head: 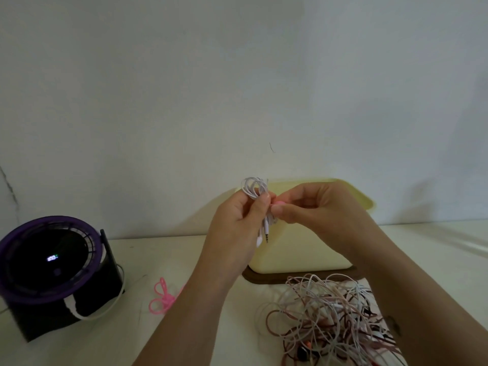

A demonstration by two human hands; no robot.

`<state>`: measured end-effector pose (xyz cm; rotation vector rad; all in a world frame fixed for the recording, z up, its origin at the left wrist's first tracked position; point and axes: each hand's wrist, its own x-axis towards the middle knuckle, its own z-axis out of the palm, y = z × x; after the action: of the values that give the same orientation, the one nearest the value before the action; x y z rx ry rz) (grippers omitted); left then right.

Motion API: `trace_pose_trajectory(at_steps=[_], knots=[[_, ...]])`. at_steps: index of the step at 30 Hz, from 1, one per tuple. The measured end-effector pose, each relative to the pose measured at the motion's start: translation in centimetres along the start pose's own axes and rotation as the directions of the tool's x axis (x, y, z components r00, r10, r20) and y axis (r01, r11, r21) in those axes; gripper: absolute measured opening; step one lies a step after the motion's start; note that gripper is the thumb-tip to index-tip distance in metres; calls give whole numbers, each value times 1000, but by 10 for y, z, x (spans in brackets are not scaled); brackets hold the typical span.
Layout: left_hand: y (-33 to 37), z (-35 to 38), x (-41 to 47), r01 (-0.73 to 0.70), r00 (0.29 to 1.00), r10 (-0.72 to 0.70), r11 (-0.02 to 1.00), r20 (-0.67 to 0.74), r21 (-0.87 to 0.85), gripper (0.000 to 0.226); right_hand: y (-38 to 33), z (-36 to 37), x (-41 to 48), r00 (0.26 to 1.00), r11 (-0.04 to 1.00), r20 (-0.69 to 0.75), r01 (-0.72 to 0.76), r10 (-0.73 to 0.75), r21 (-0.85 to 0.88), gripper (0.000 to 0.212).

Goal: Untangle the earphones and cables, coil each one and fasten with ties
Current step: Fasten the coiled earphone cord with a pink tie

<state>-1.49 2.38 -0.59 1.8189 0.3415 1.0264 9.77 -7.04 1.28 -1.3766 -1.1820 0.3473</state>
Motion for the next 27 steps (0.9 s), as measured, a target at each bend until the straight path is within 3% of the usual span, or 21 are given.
trace_pose_trajectory(at_steps=[6,9,11,14,17,22,25,27], knots=[[4,-10,1,39,997,-36,998,66,-39,14,7,2,3,1000,998,29,0,-1,55,19],[1,-12,3,73,992,-59,990,113,-121,23,9,1,5,997,971,65,-54,40,234,28],[-1,-12,4,91,988,-68,982,138,-166,15,10,1,5,996,952,69,-77,59,296,33],[-3,-15,5,113,983,-77,971,169,-212,9,9,2,4,1000,986,3,-20,20,163,28],[-2,-17,5,133,986,-95,947,139,-293,12,3,4,2,998,996,-16,69,-68,49,6],[-2,-17,5,181,981,-144,915,127,-359,24,-1,2,-1,991,998,116,64,-62,-13,15],[0,-16,5,196,979,-159,897,126,-395,23,-1,2,0,994,995,62,92,-89,-42,12],[2,-16,6,205,978,-168,882,124,-424,21,-1,2,0,989,976,-10,141,-144,-166,6]])
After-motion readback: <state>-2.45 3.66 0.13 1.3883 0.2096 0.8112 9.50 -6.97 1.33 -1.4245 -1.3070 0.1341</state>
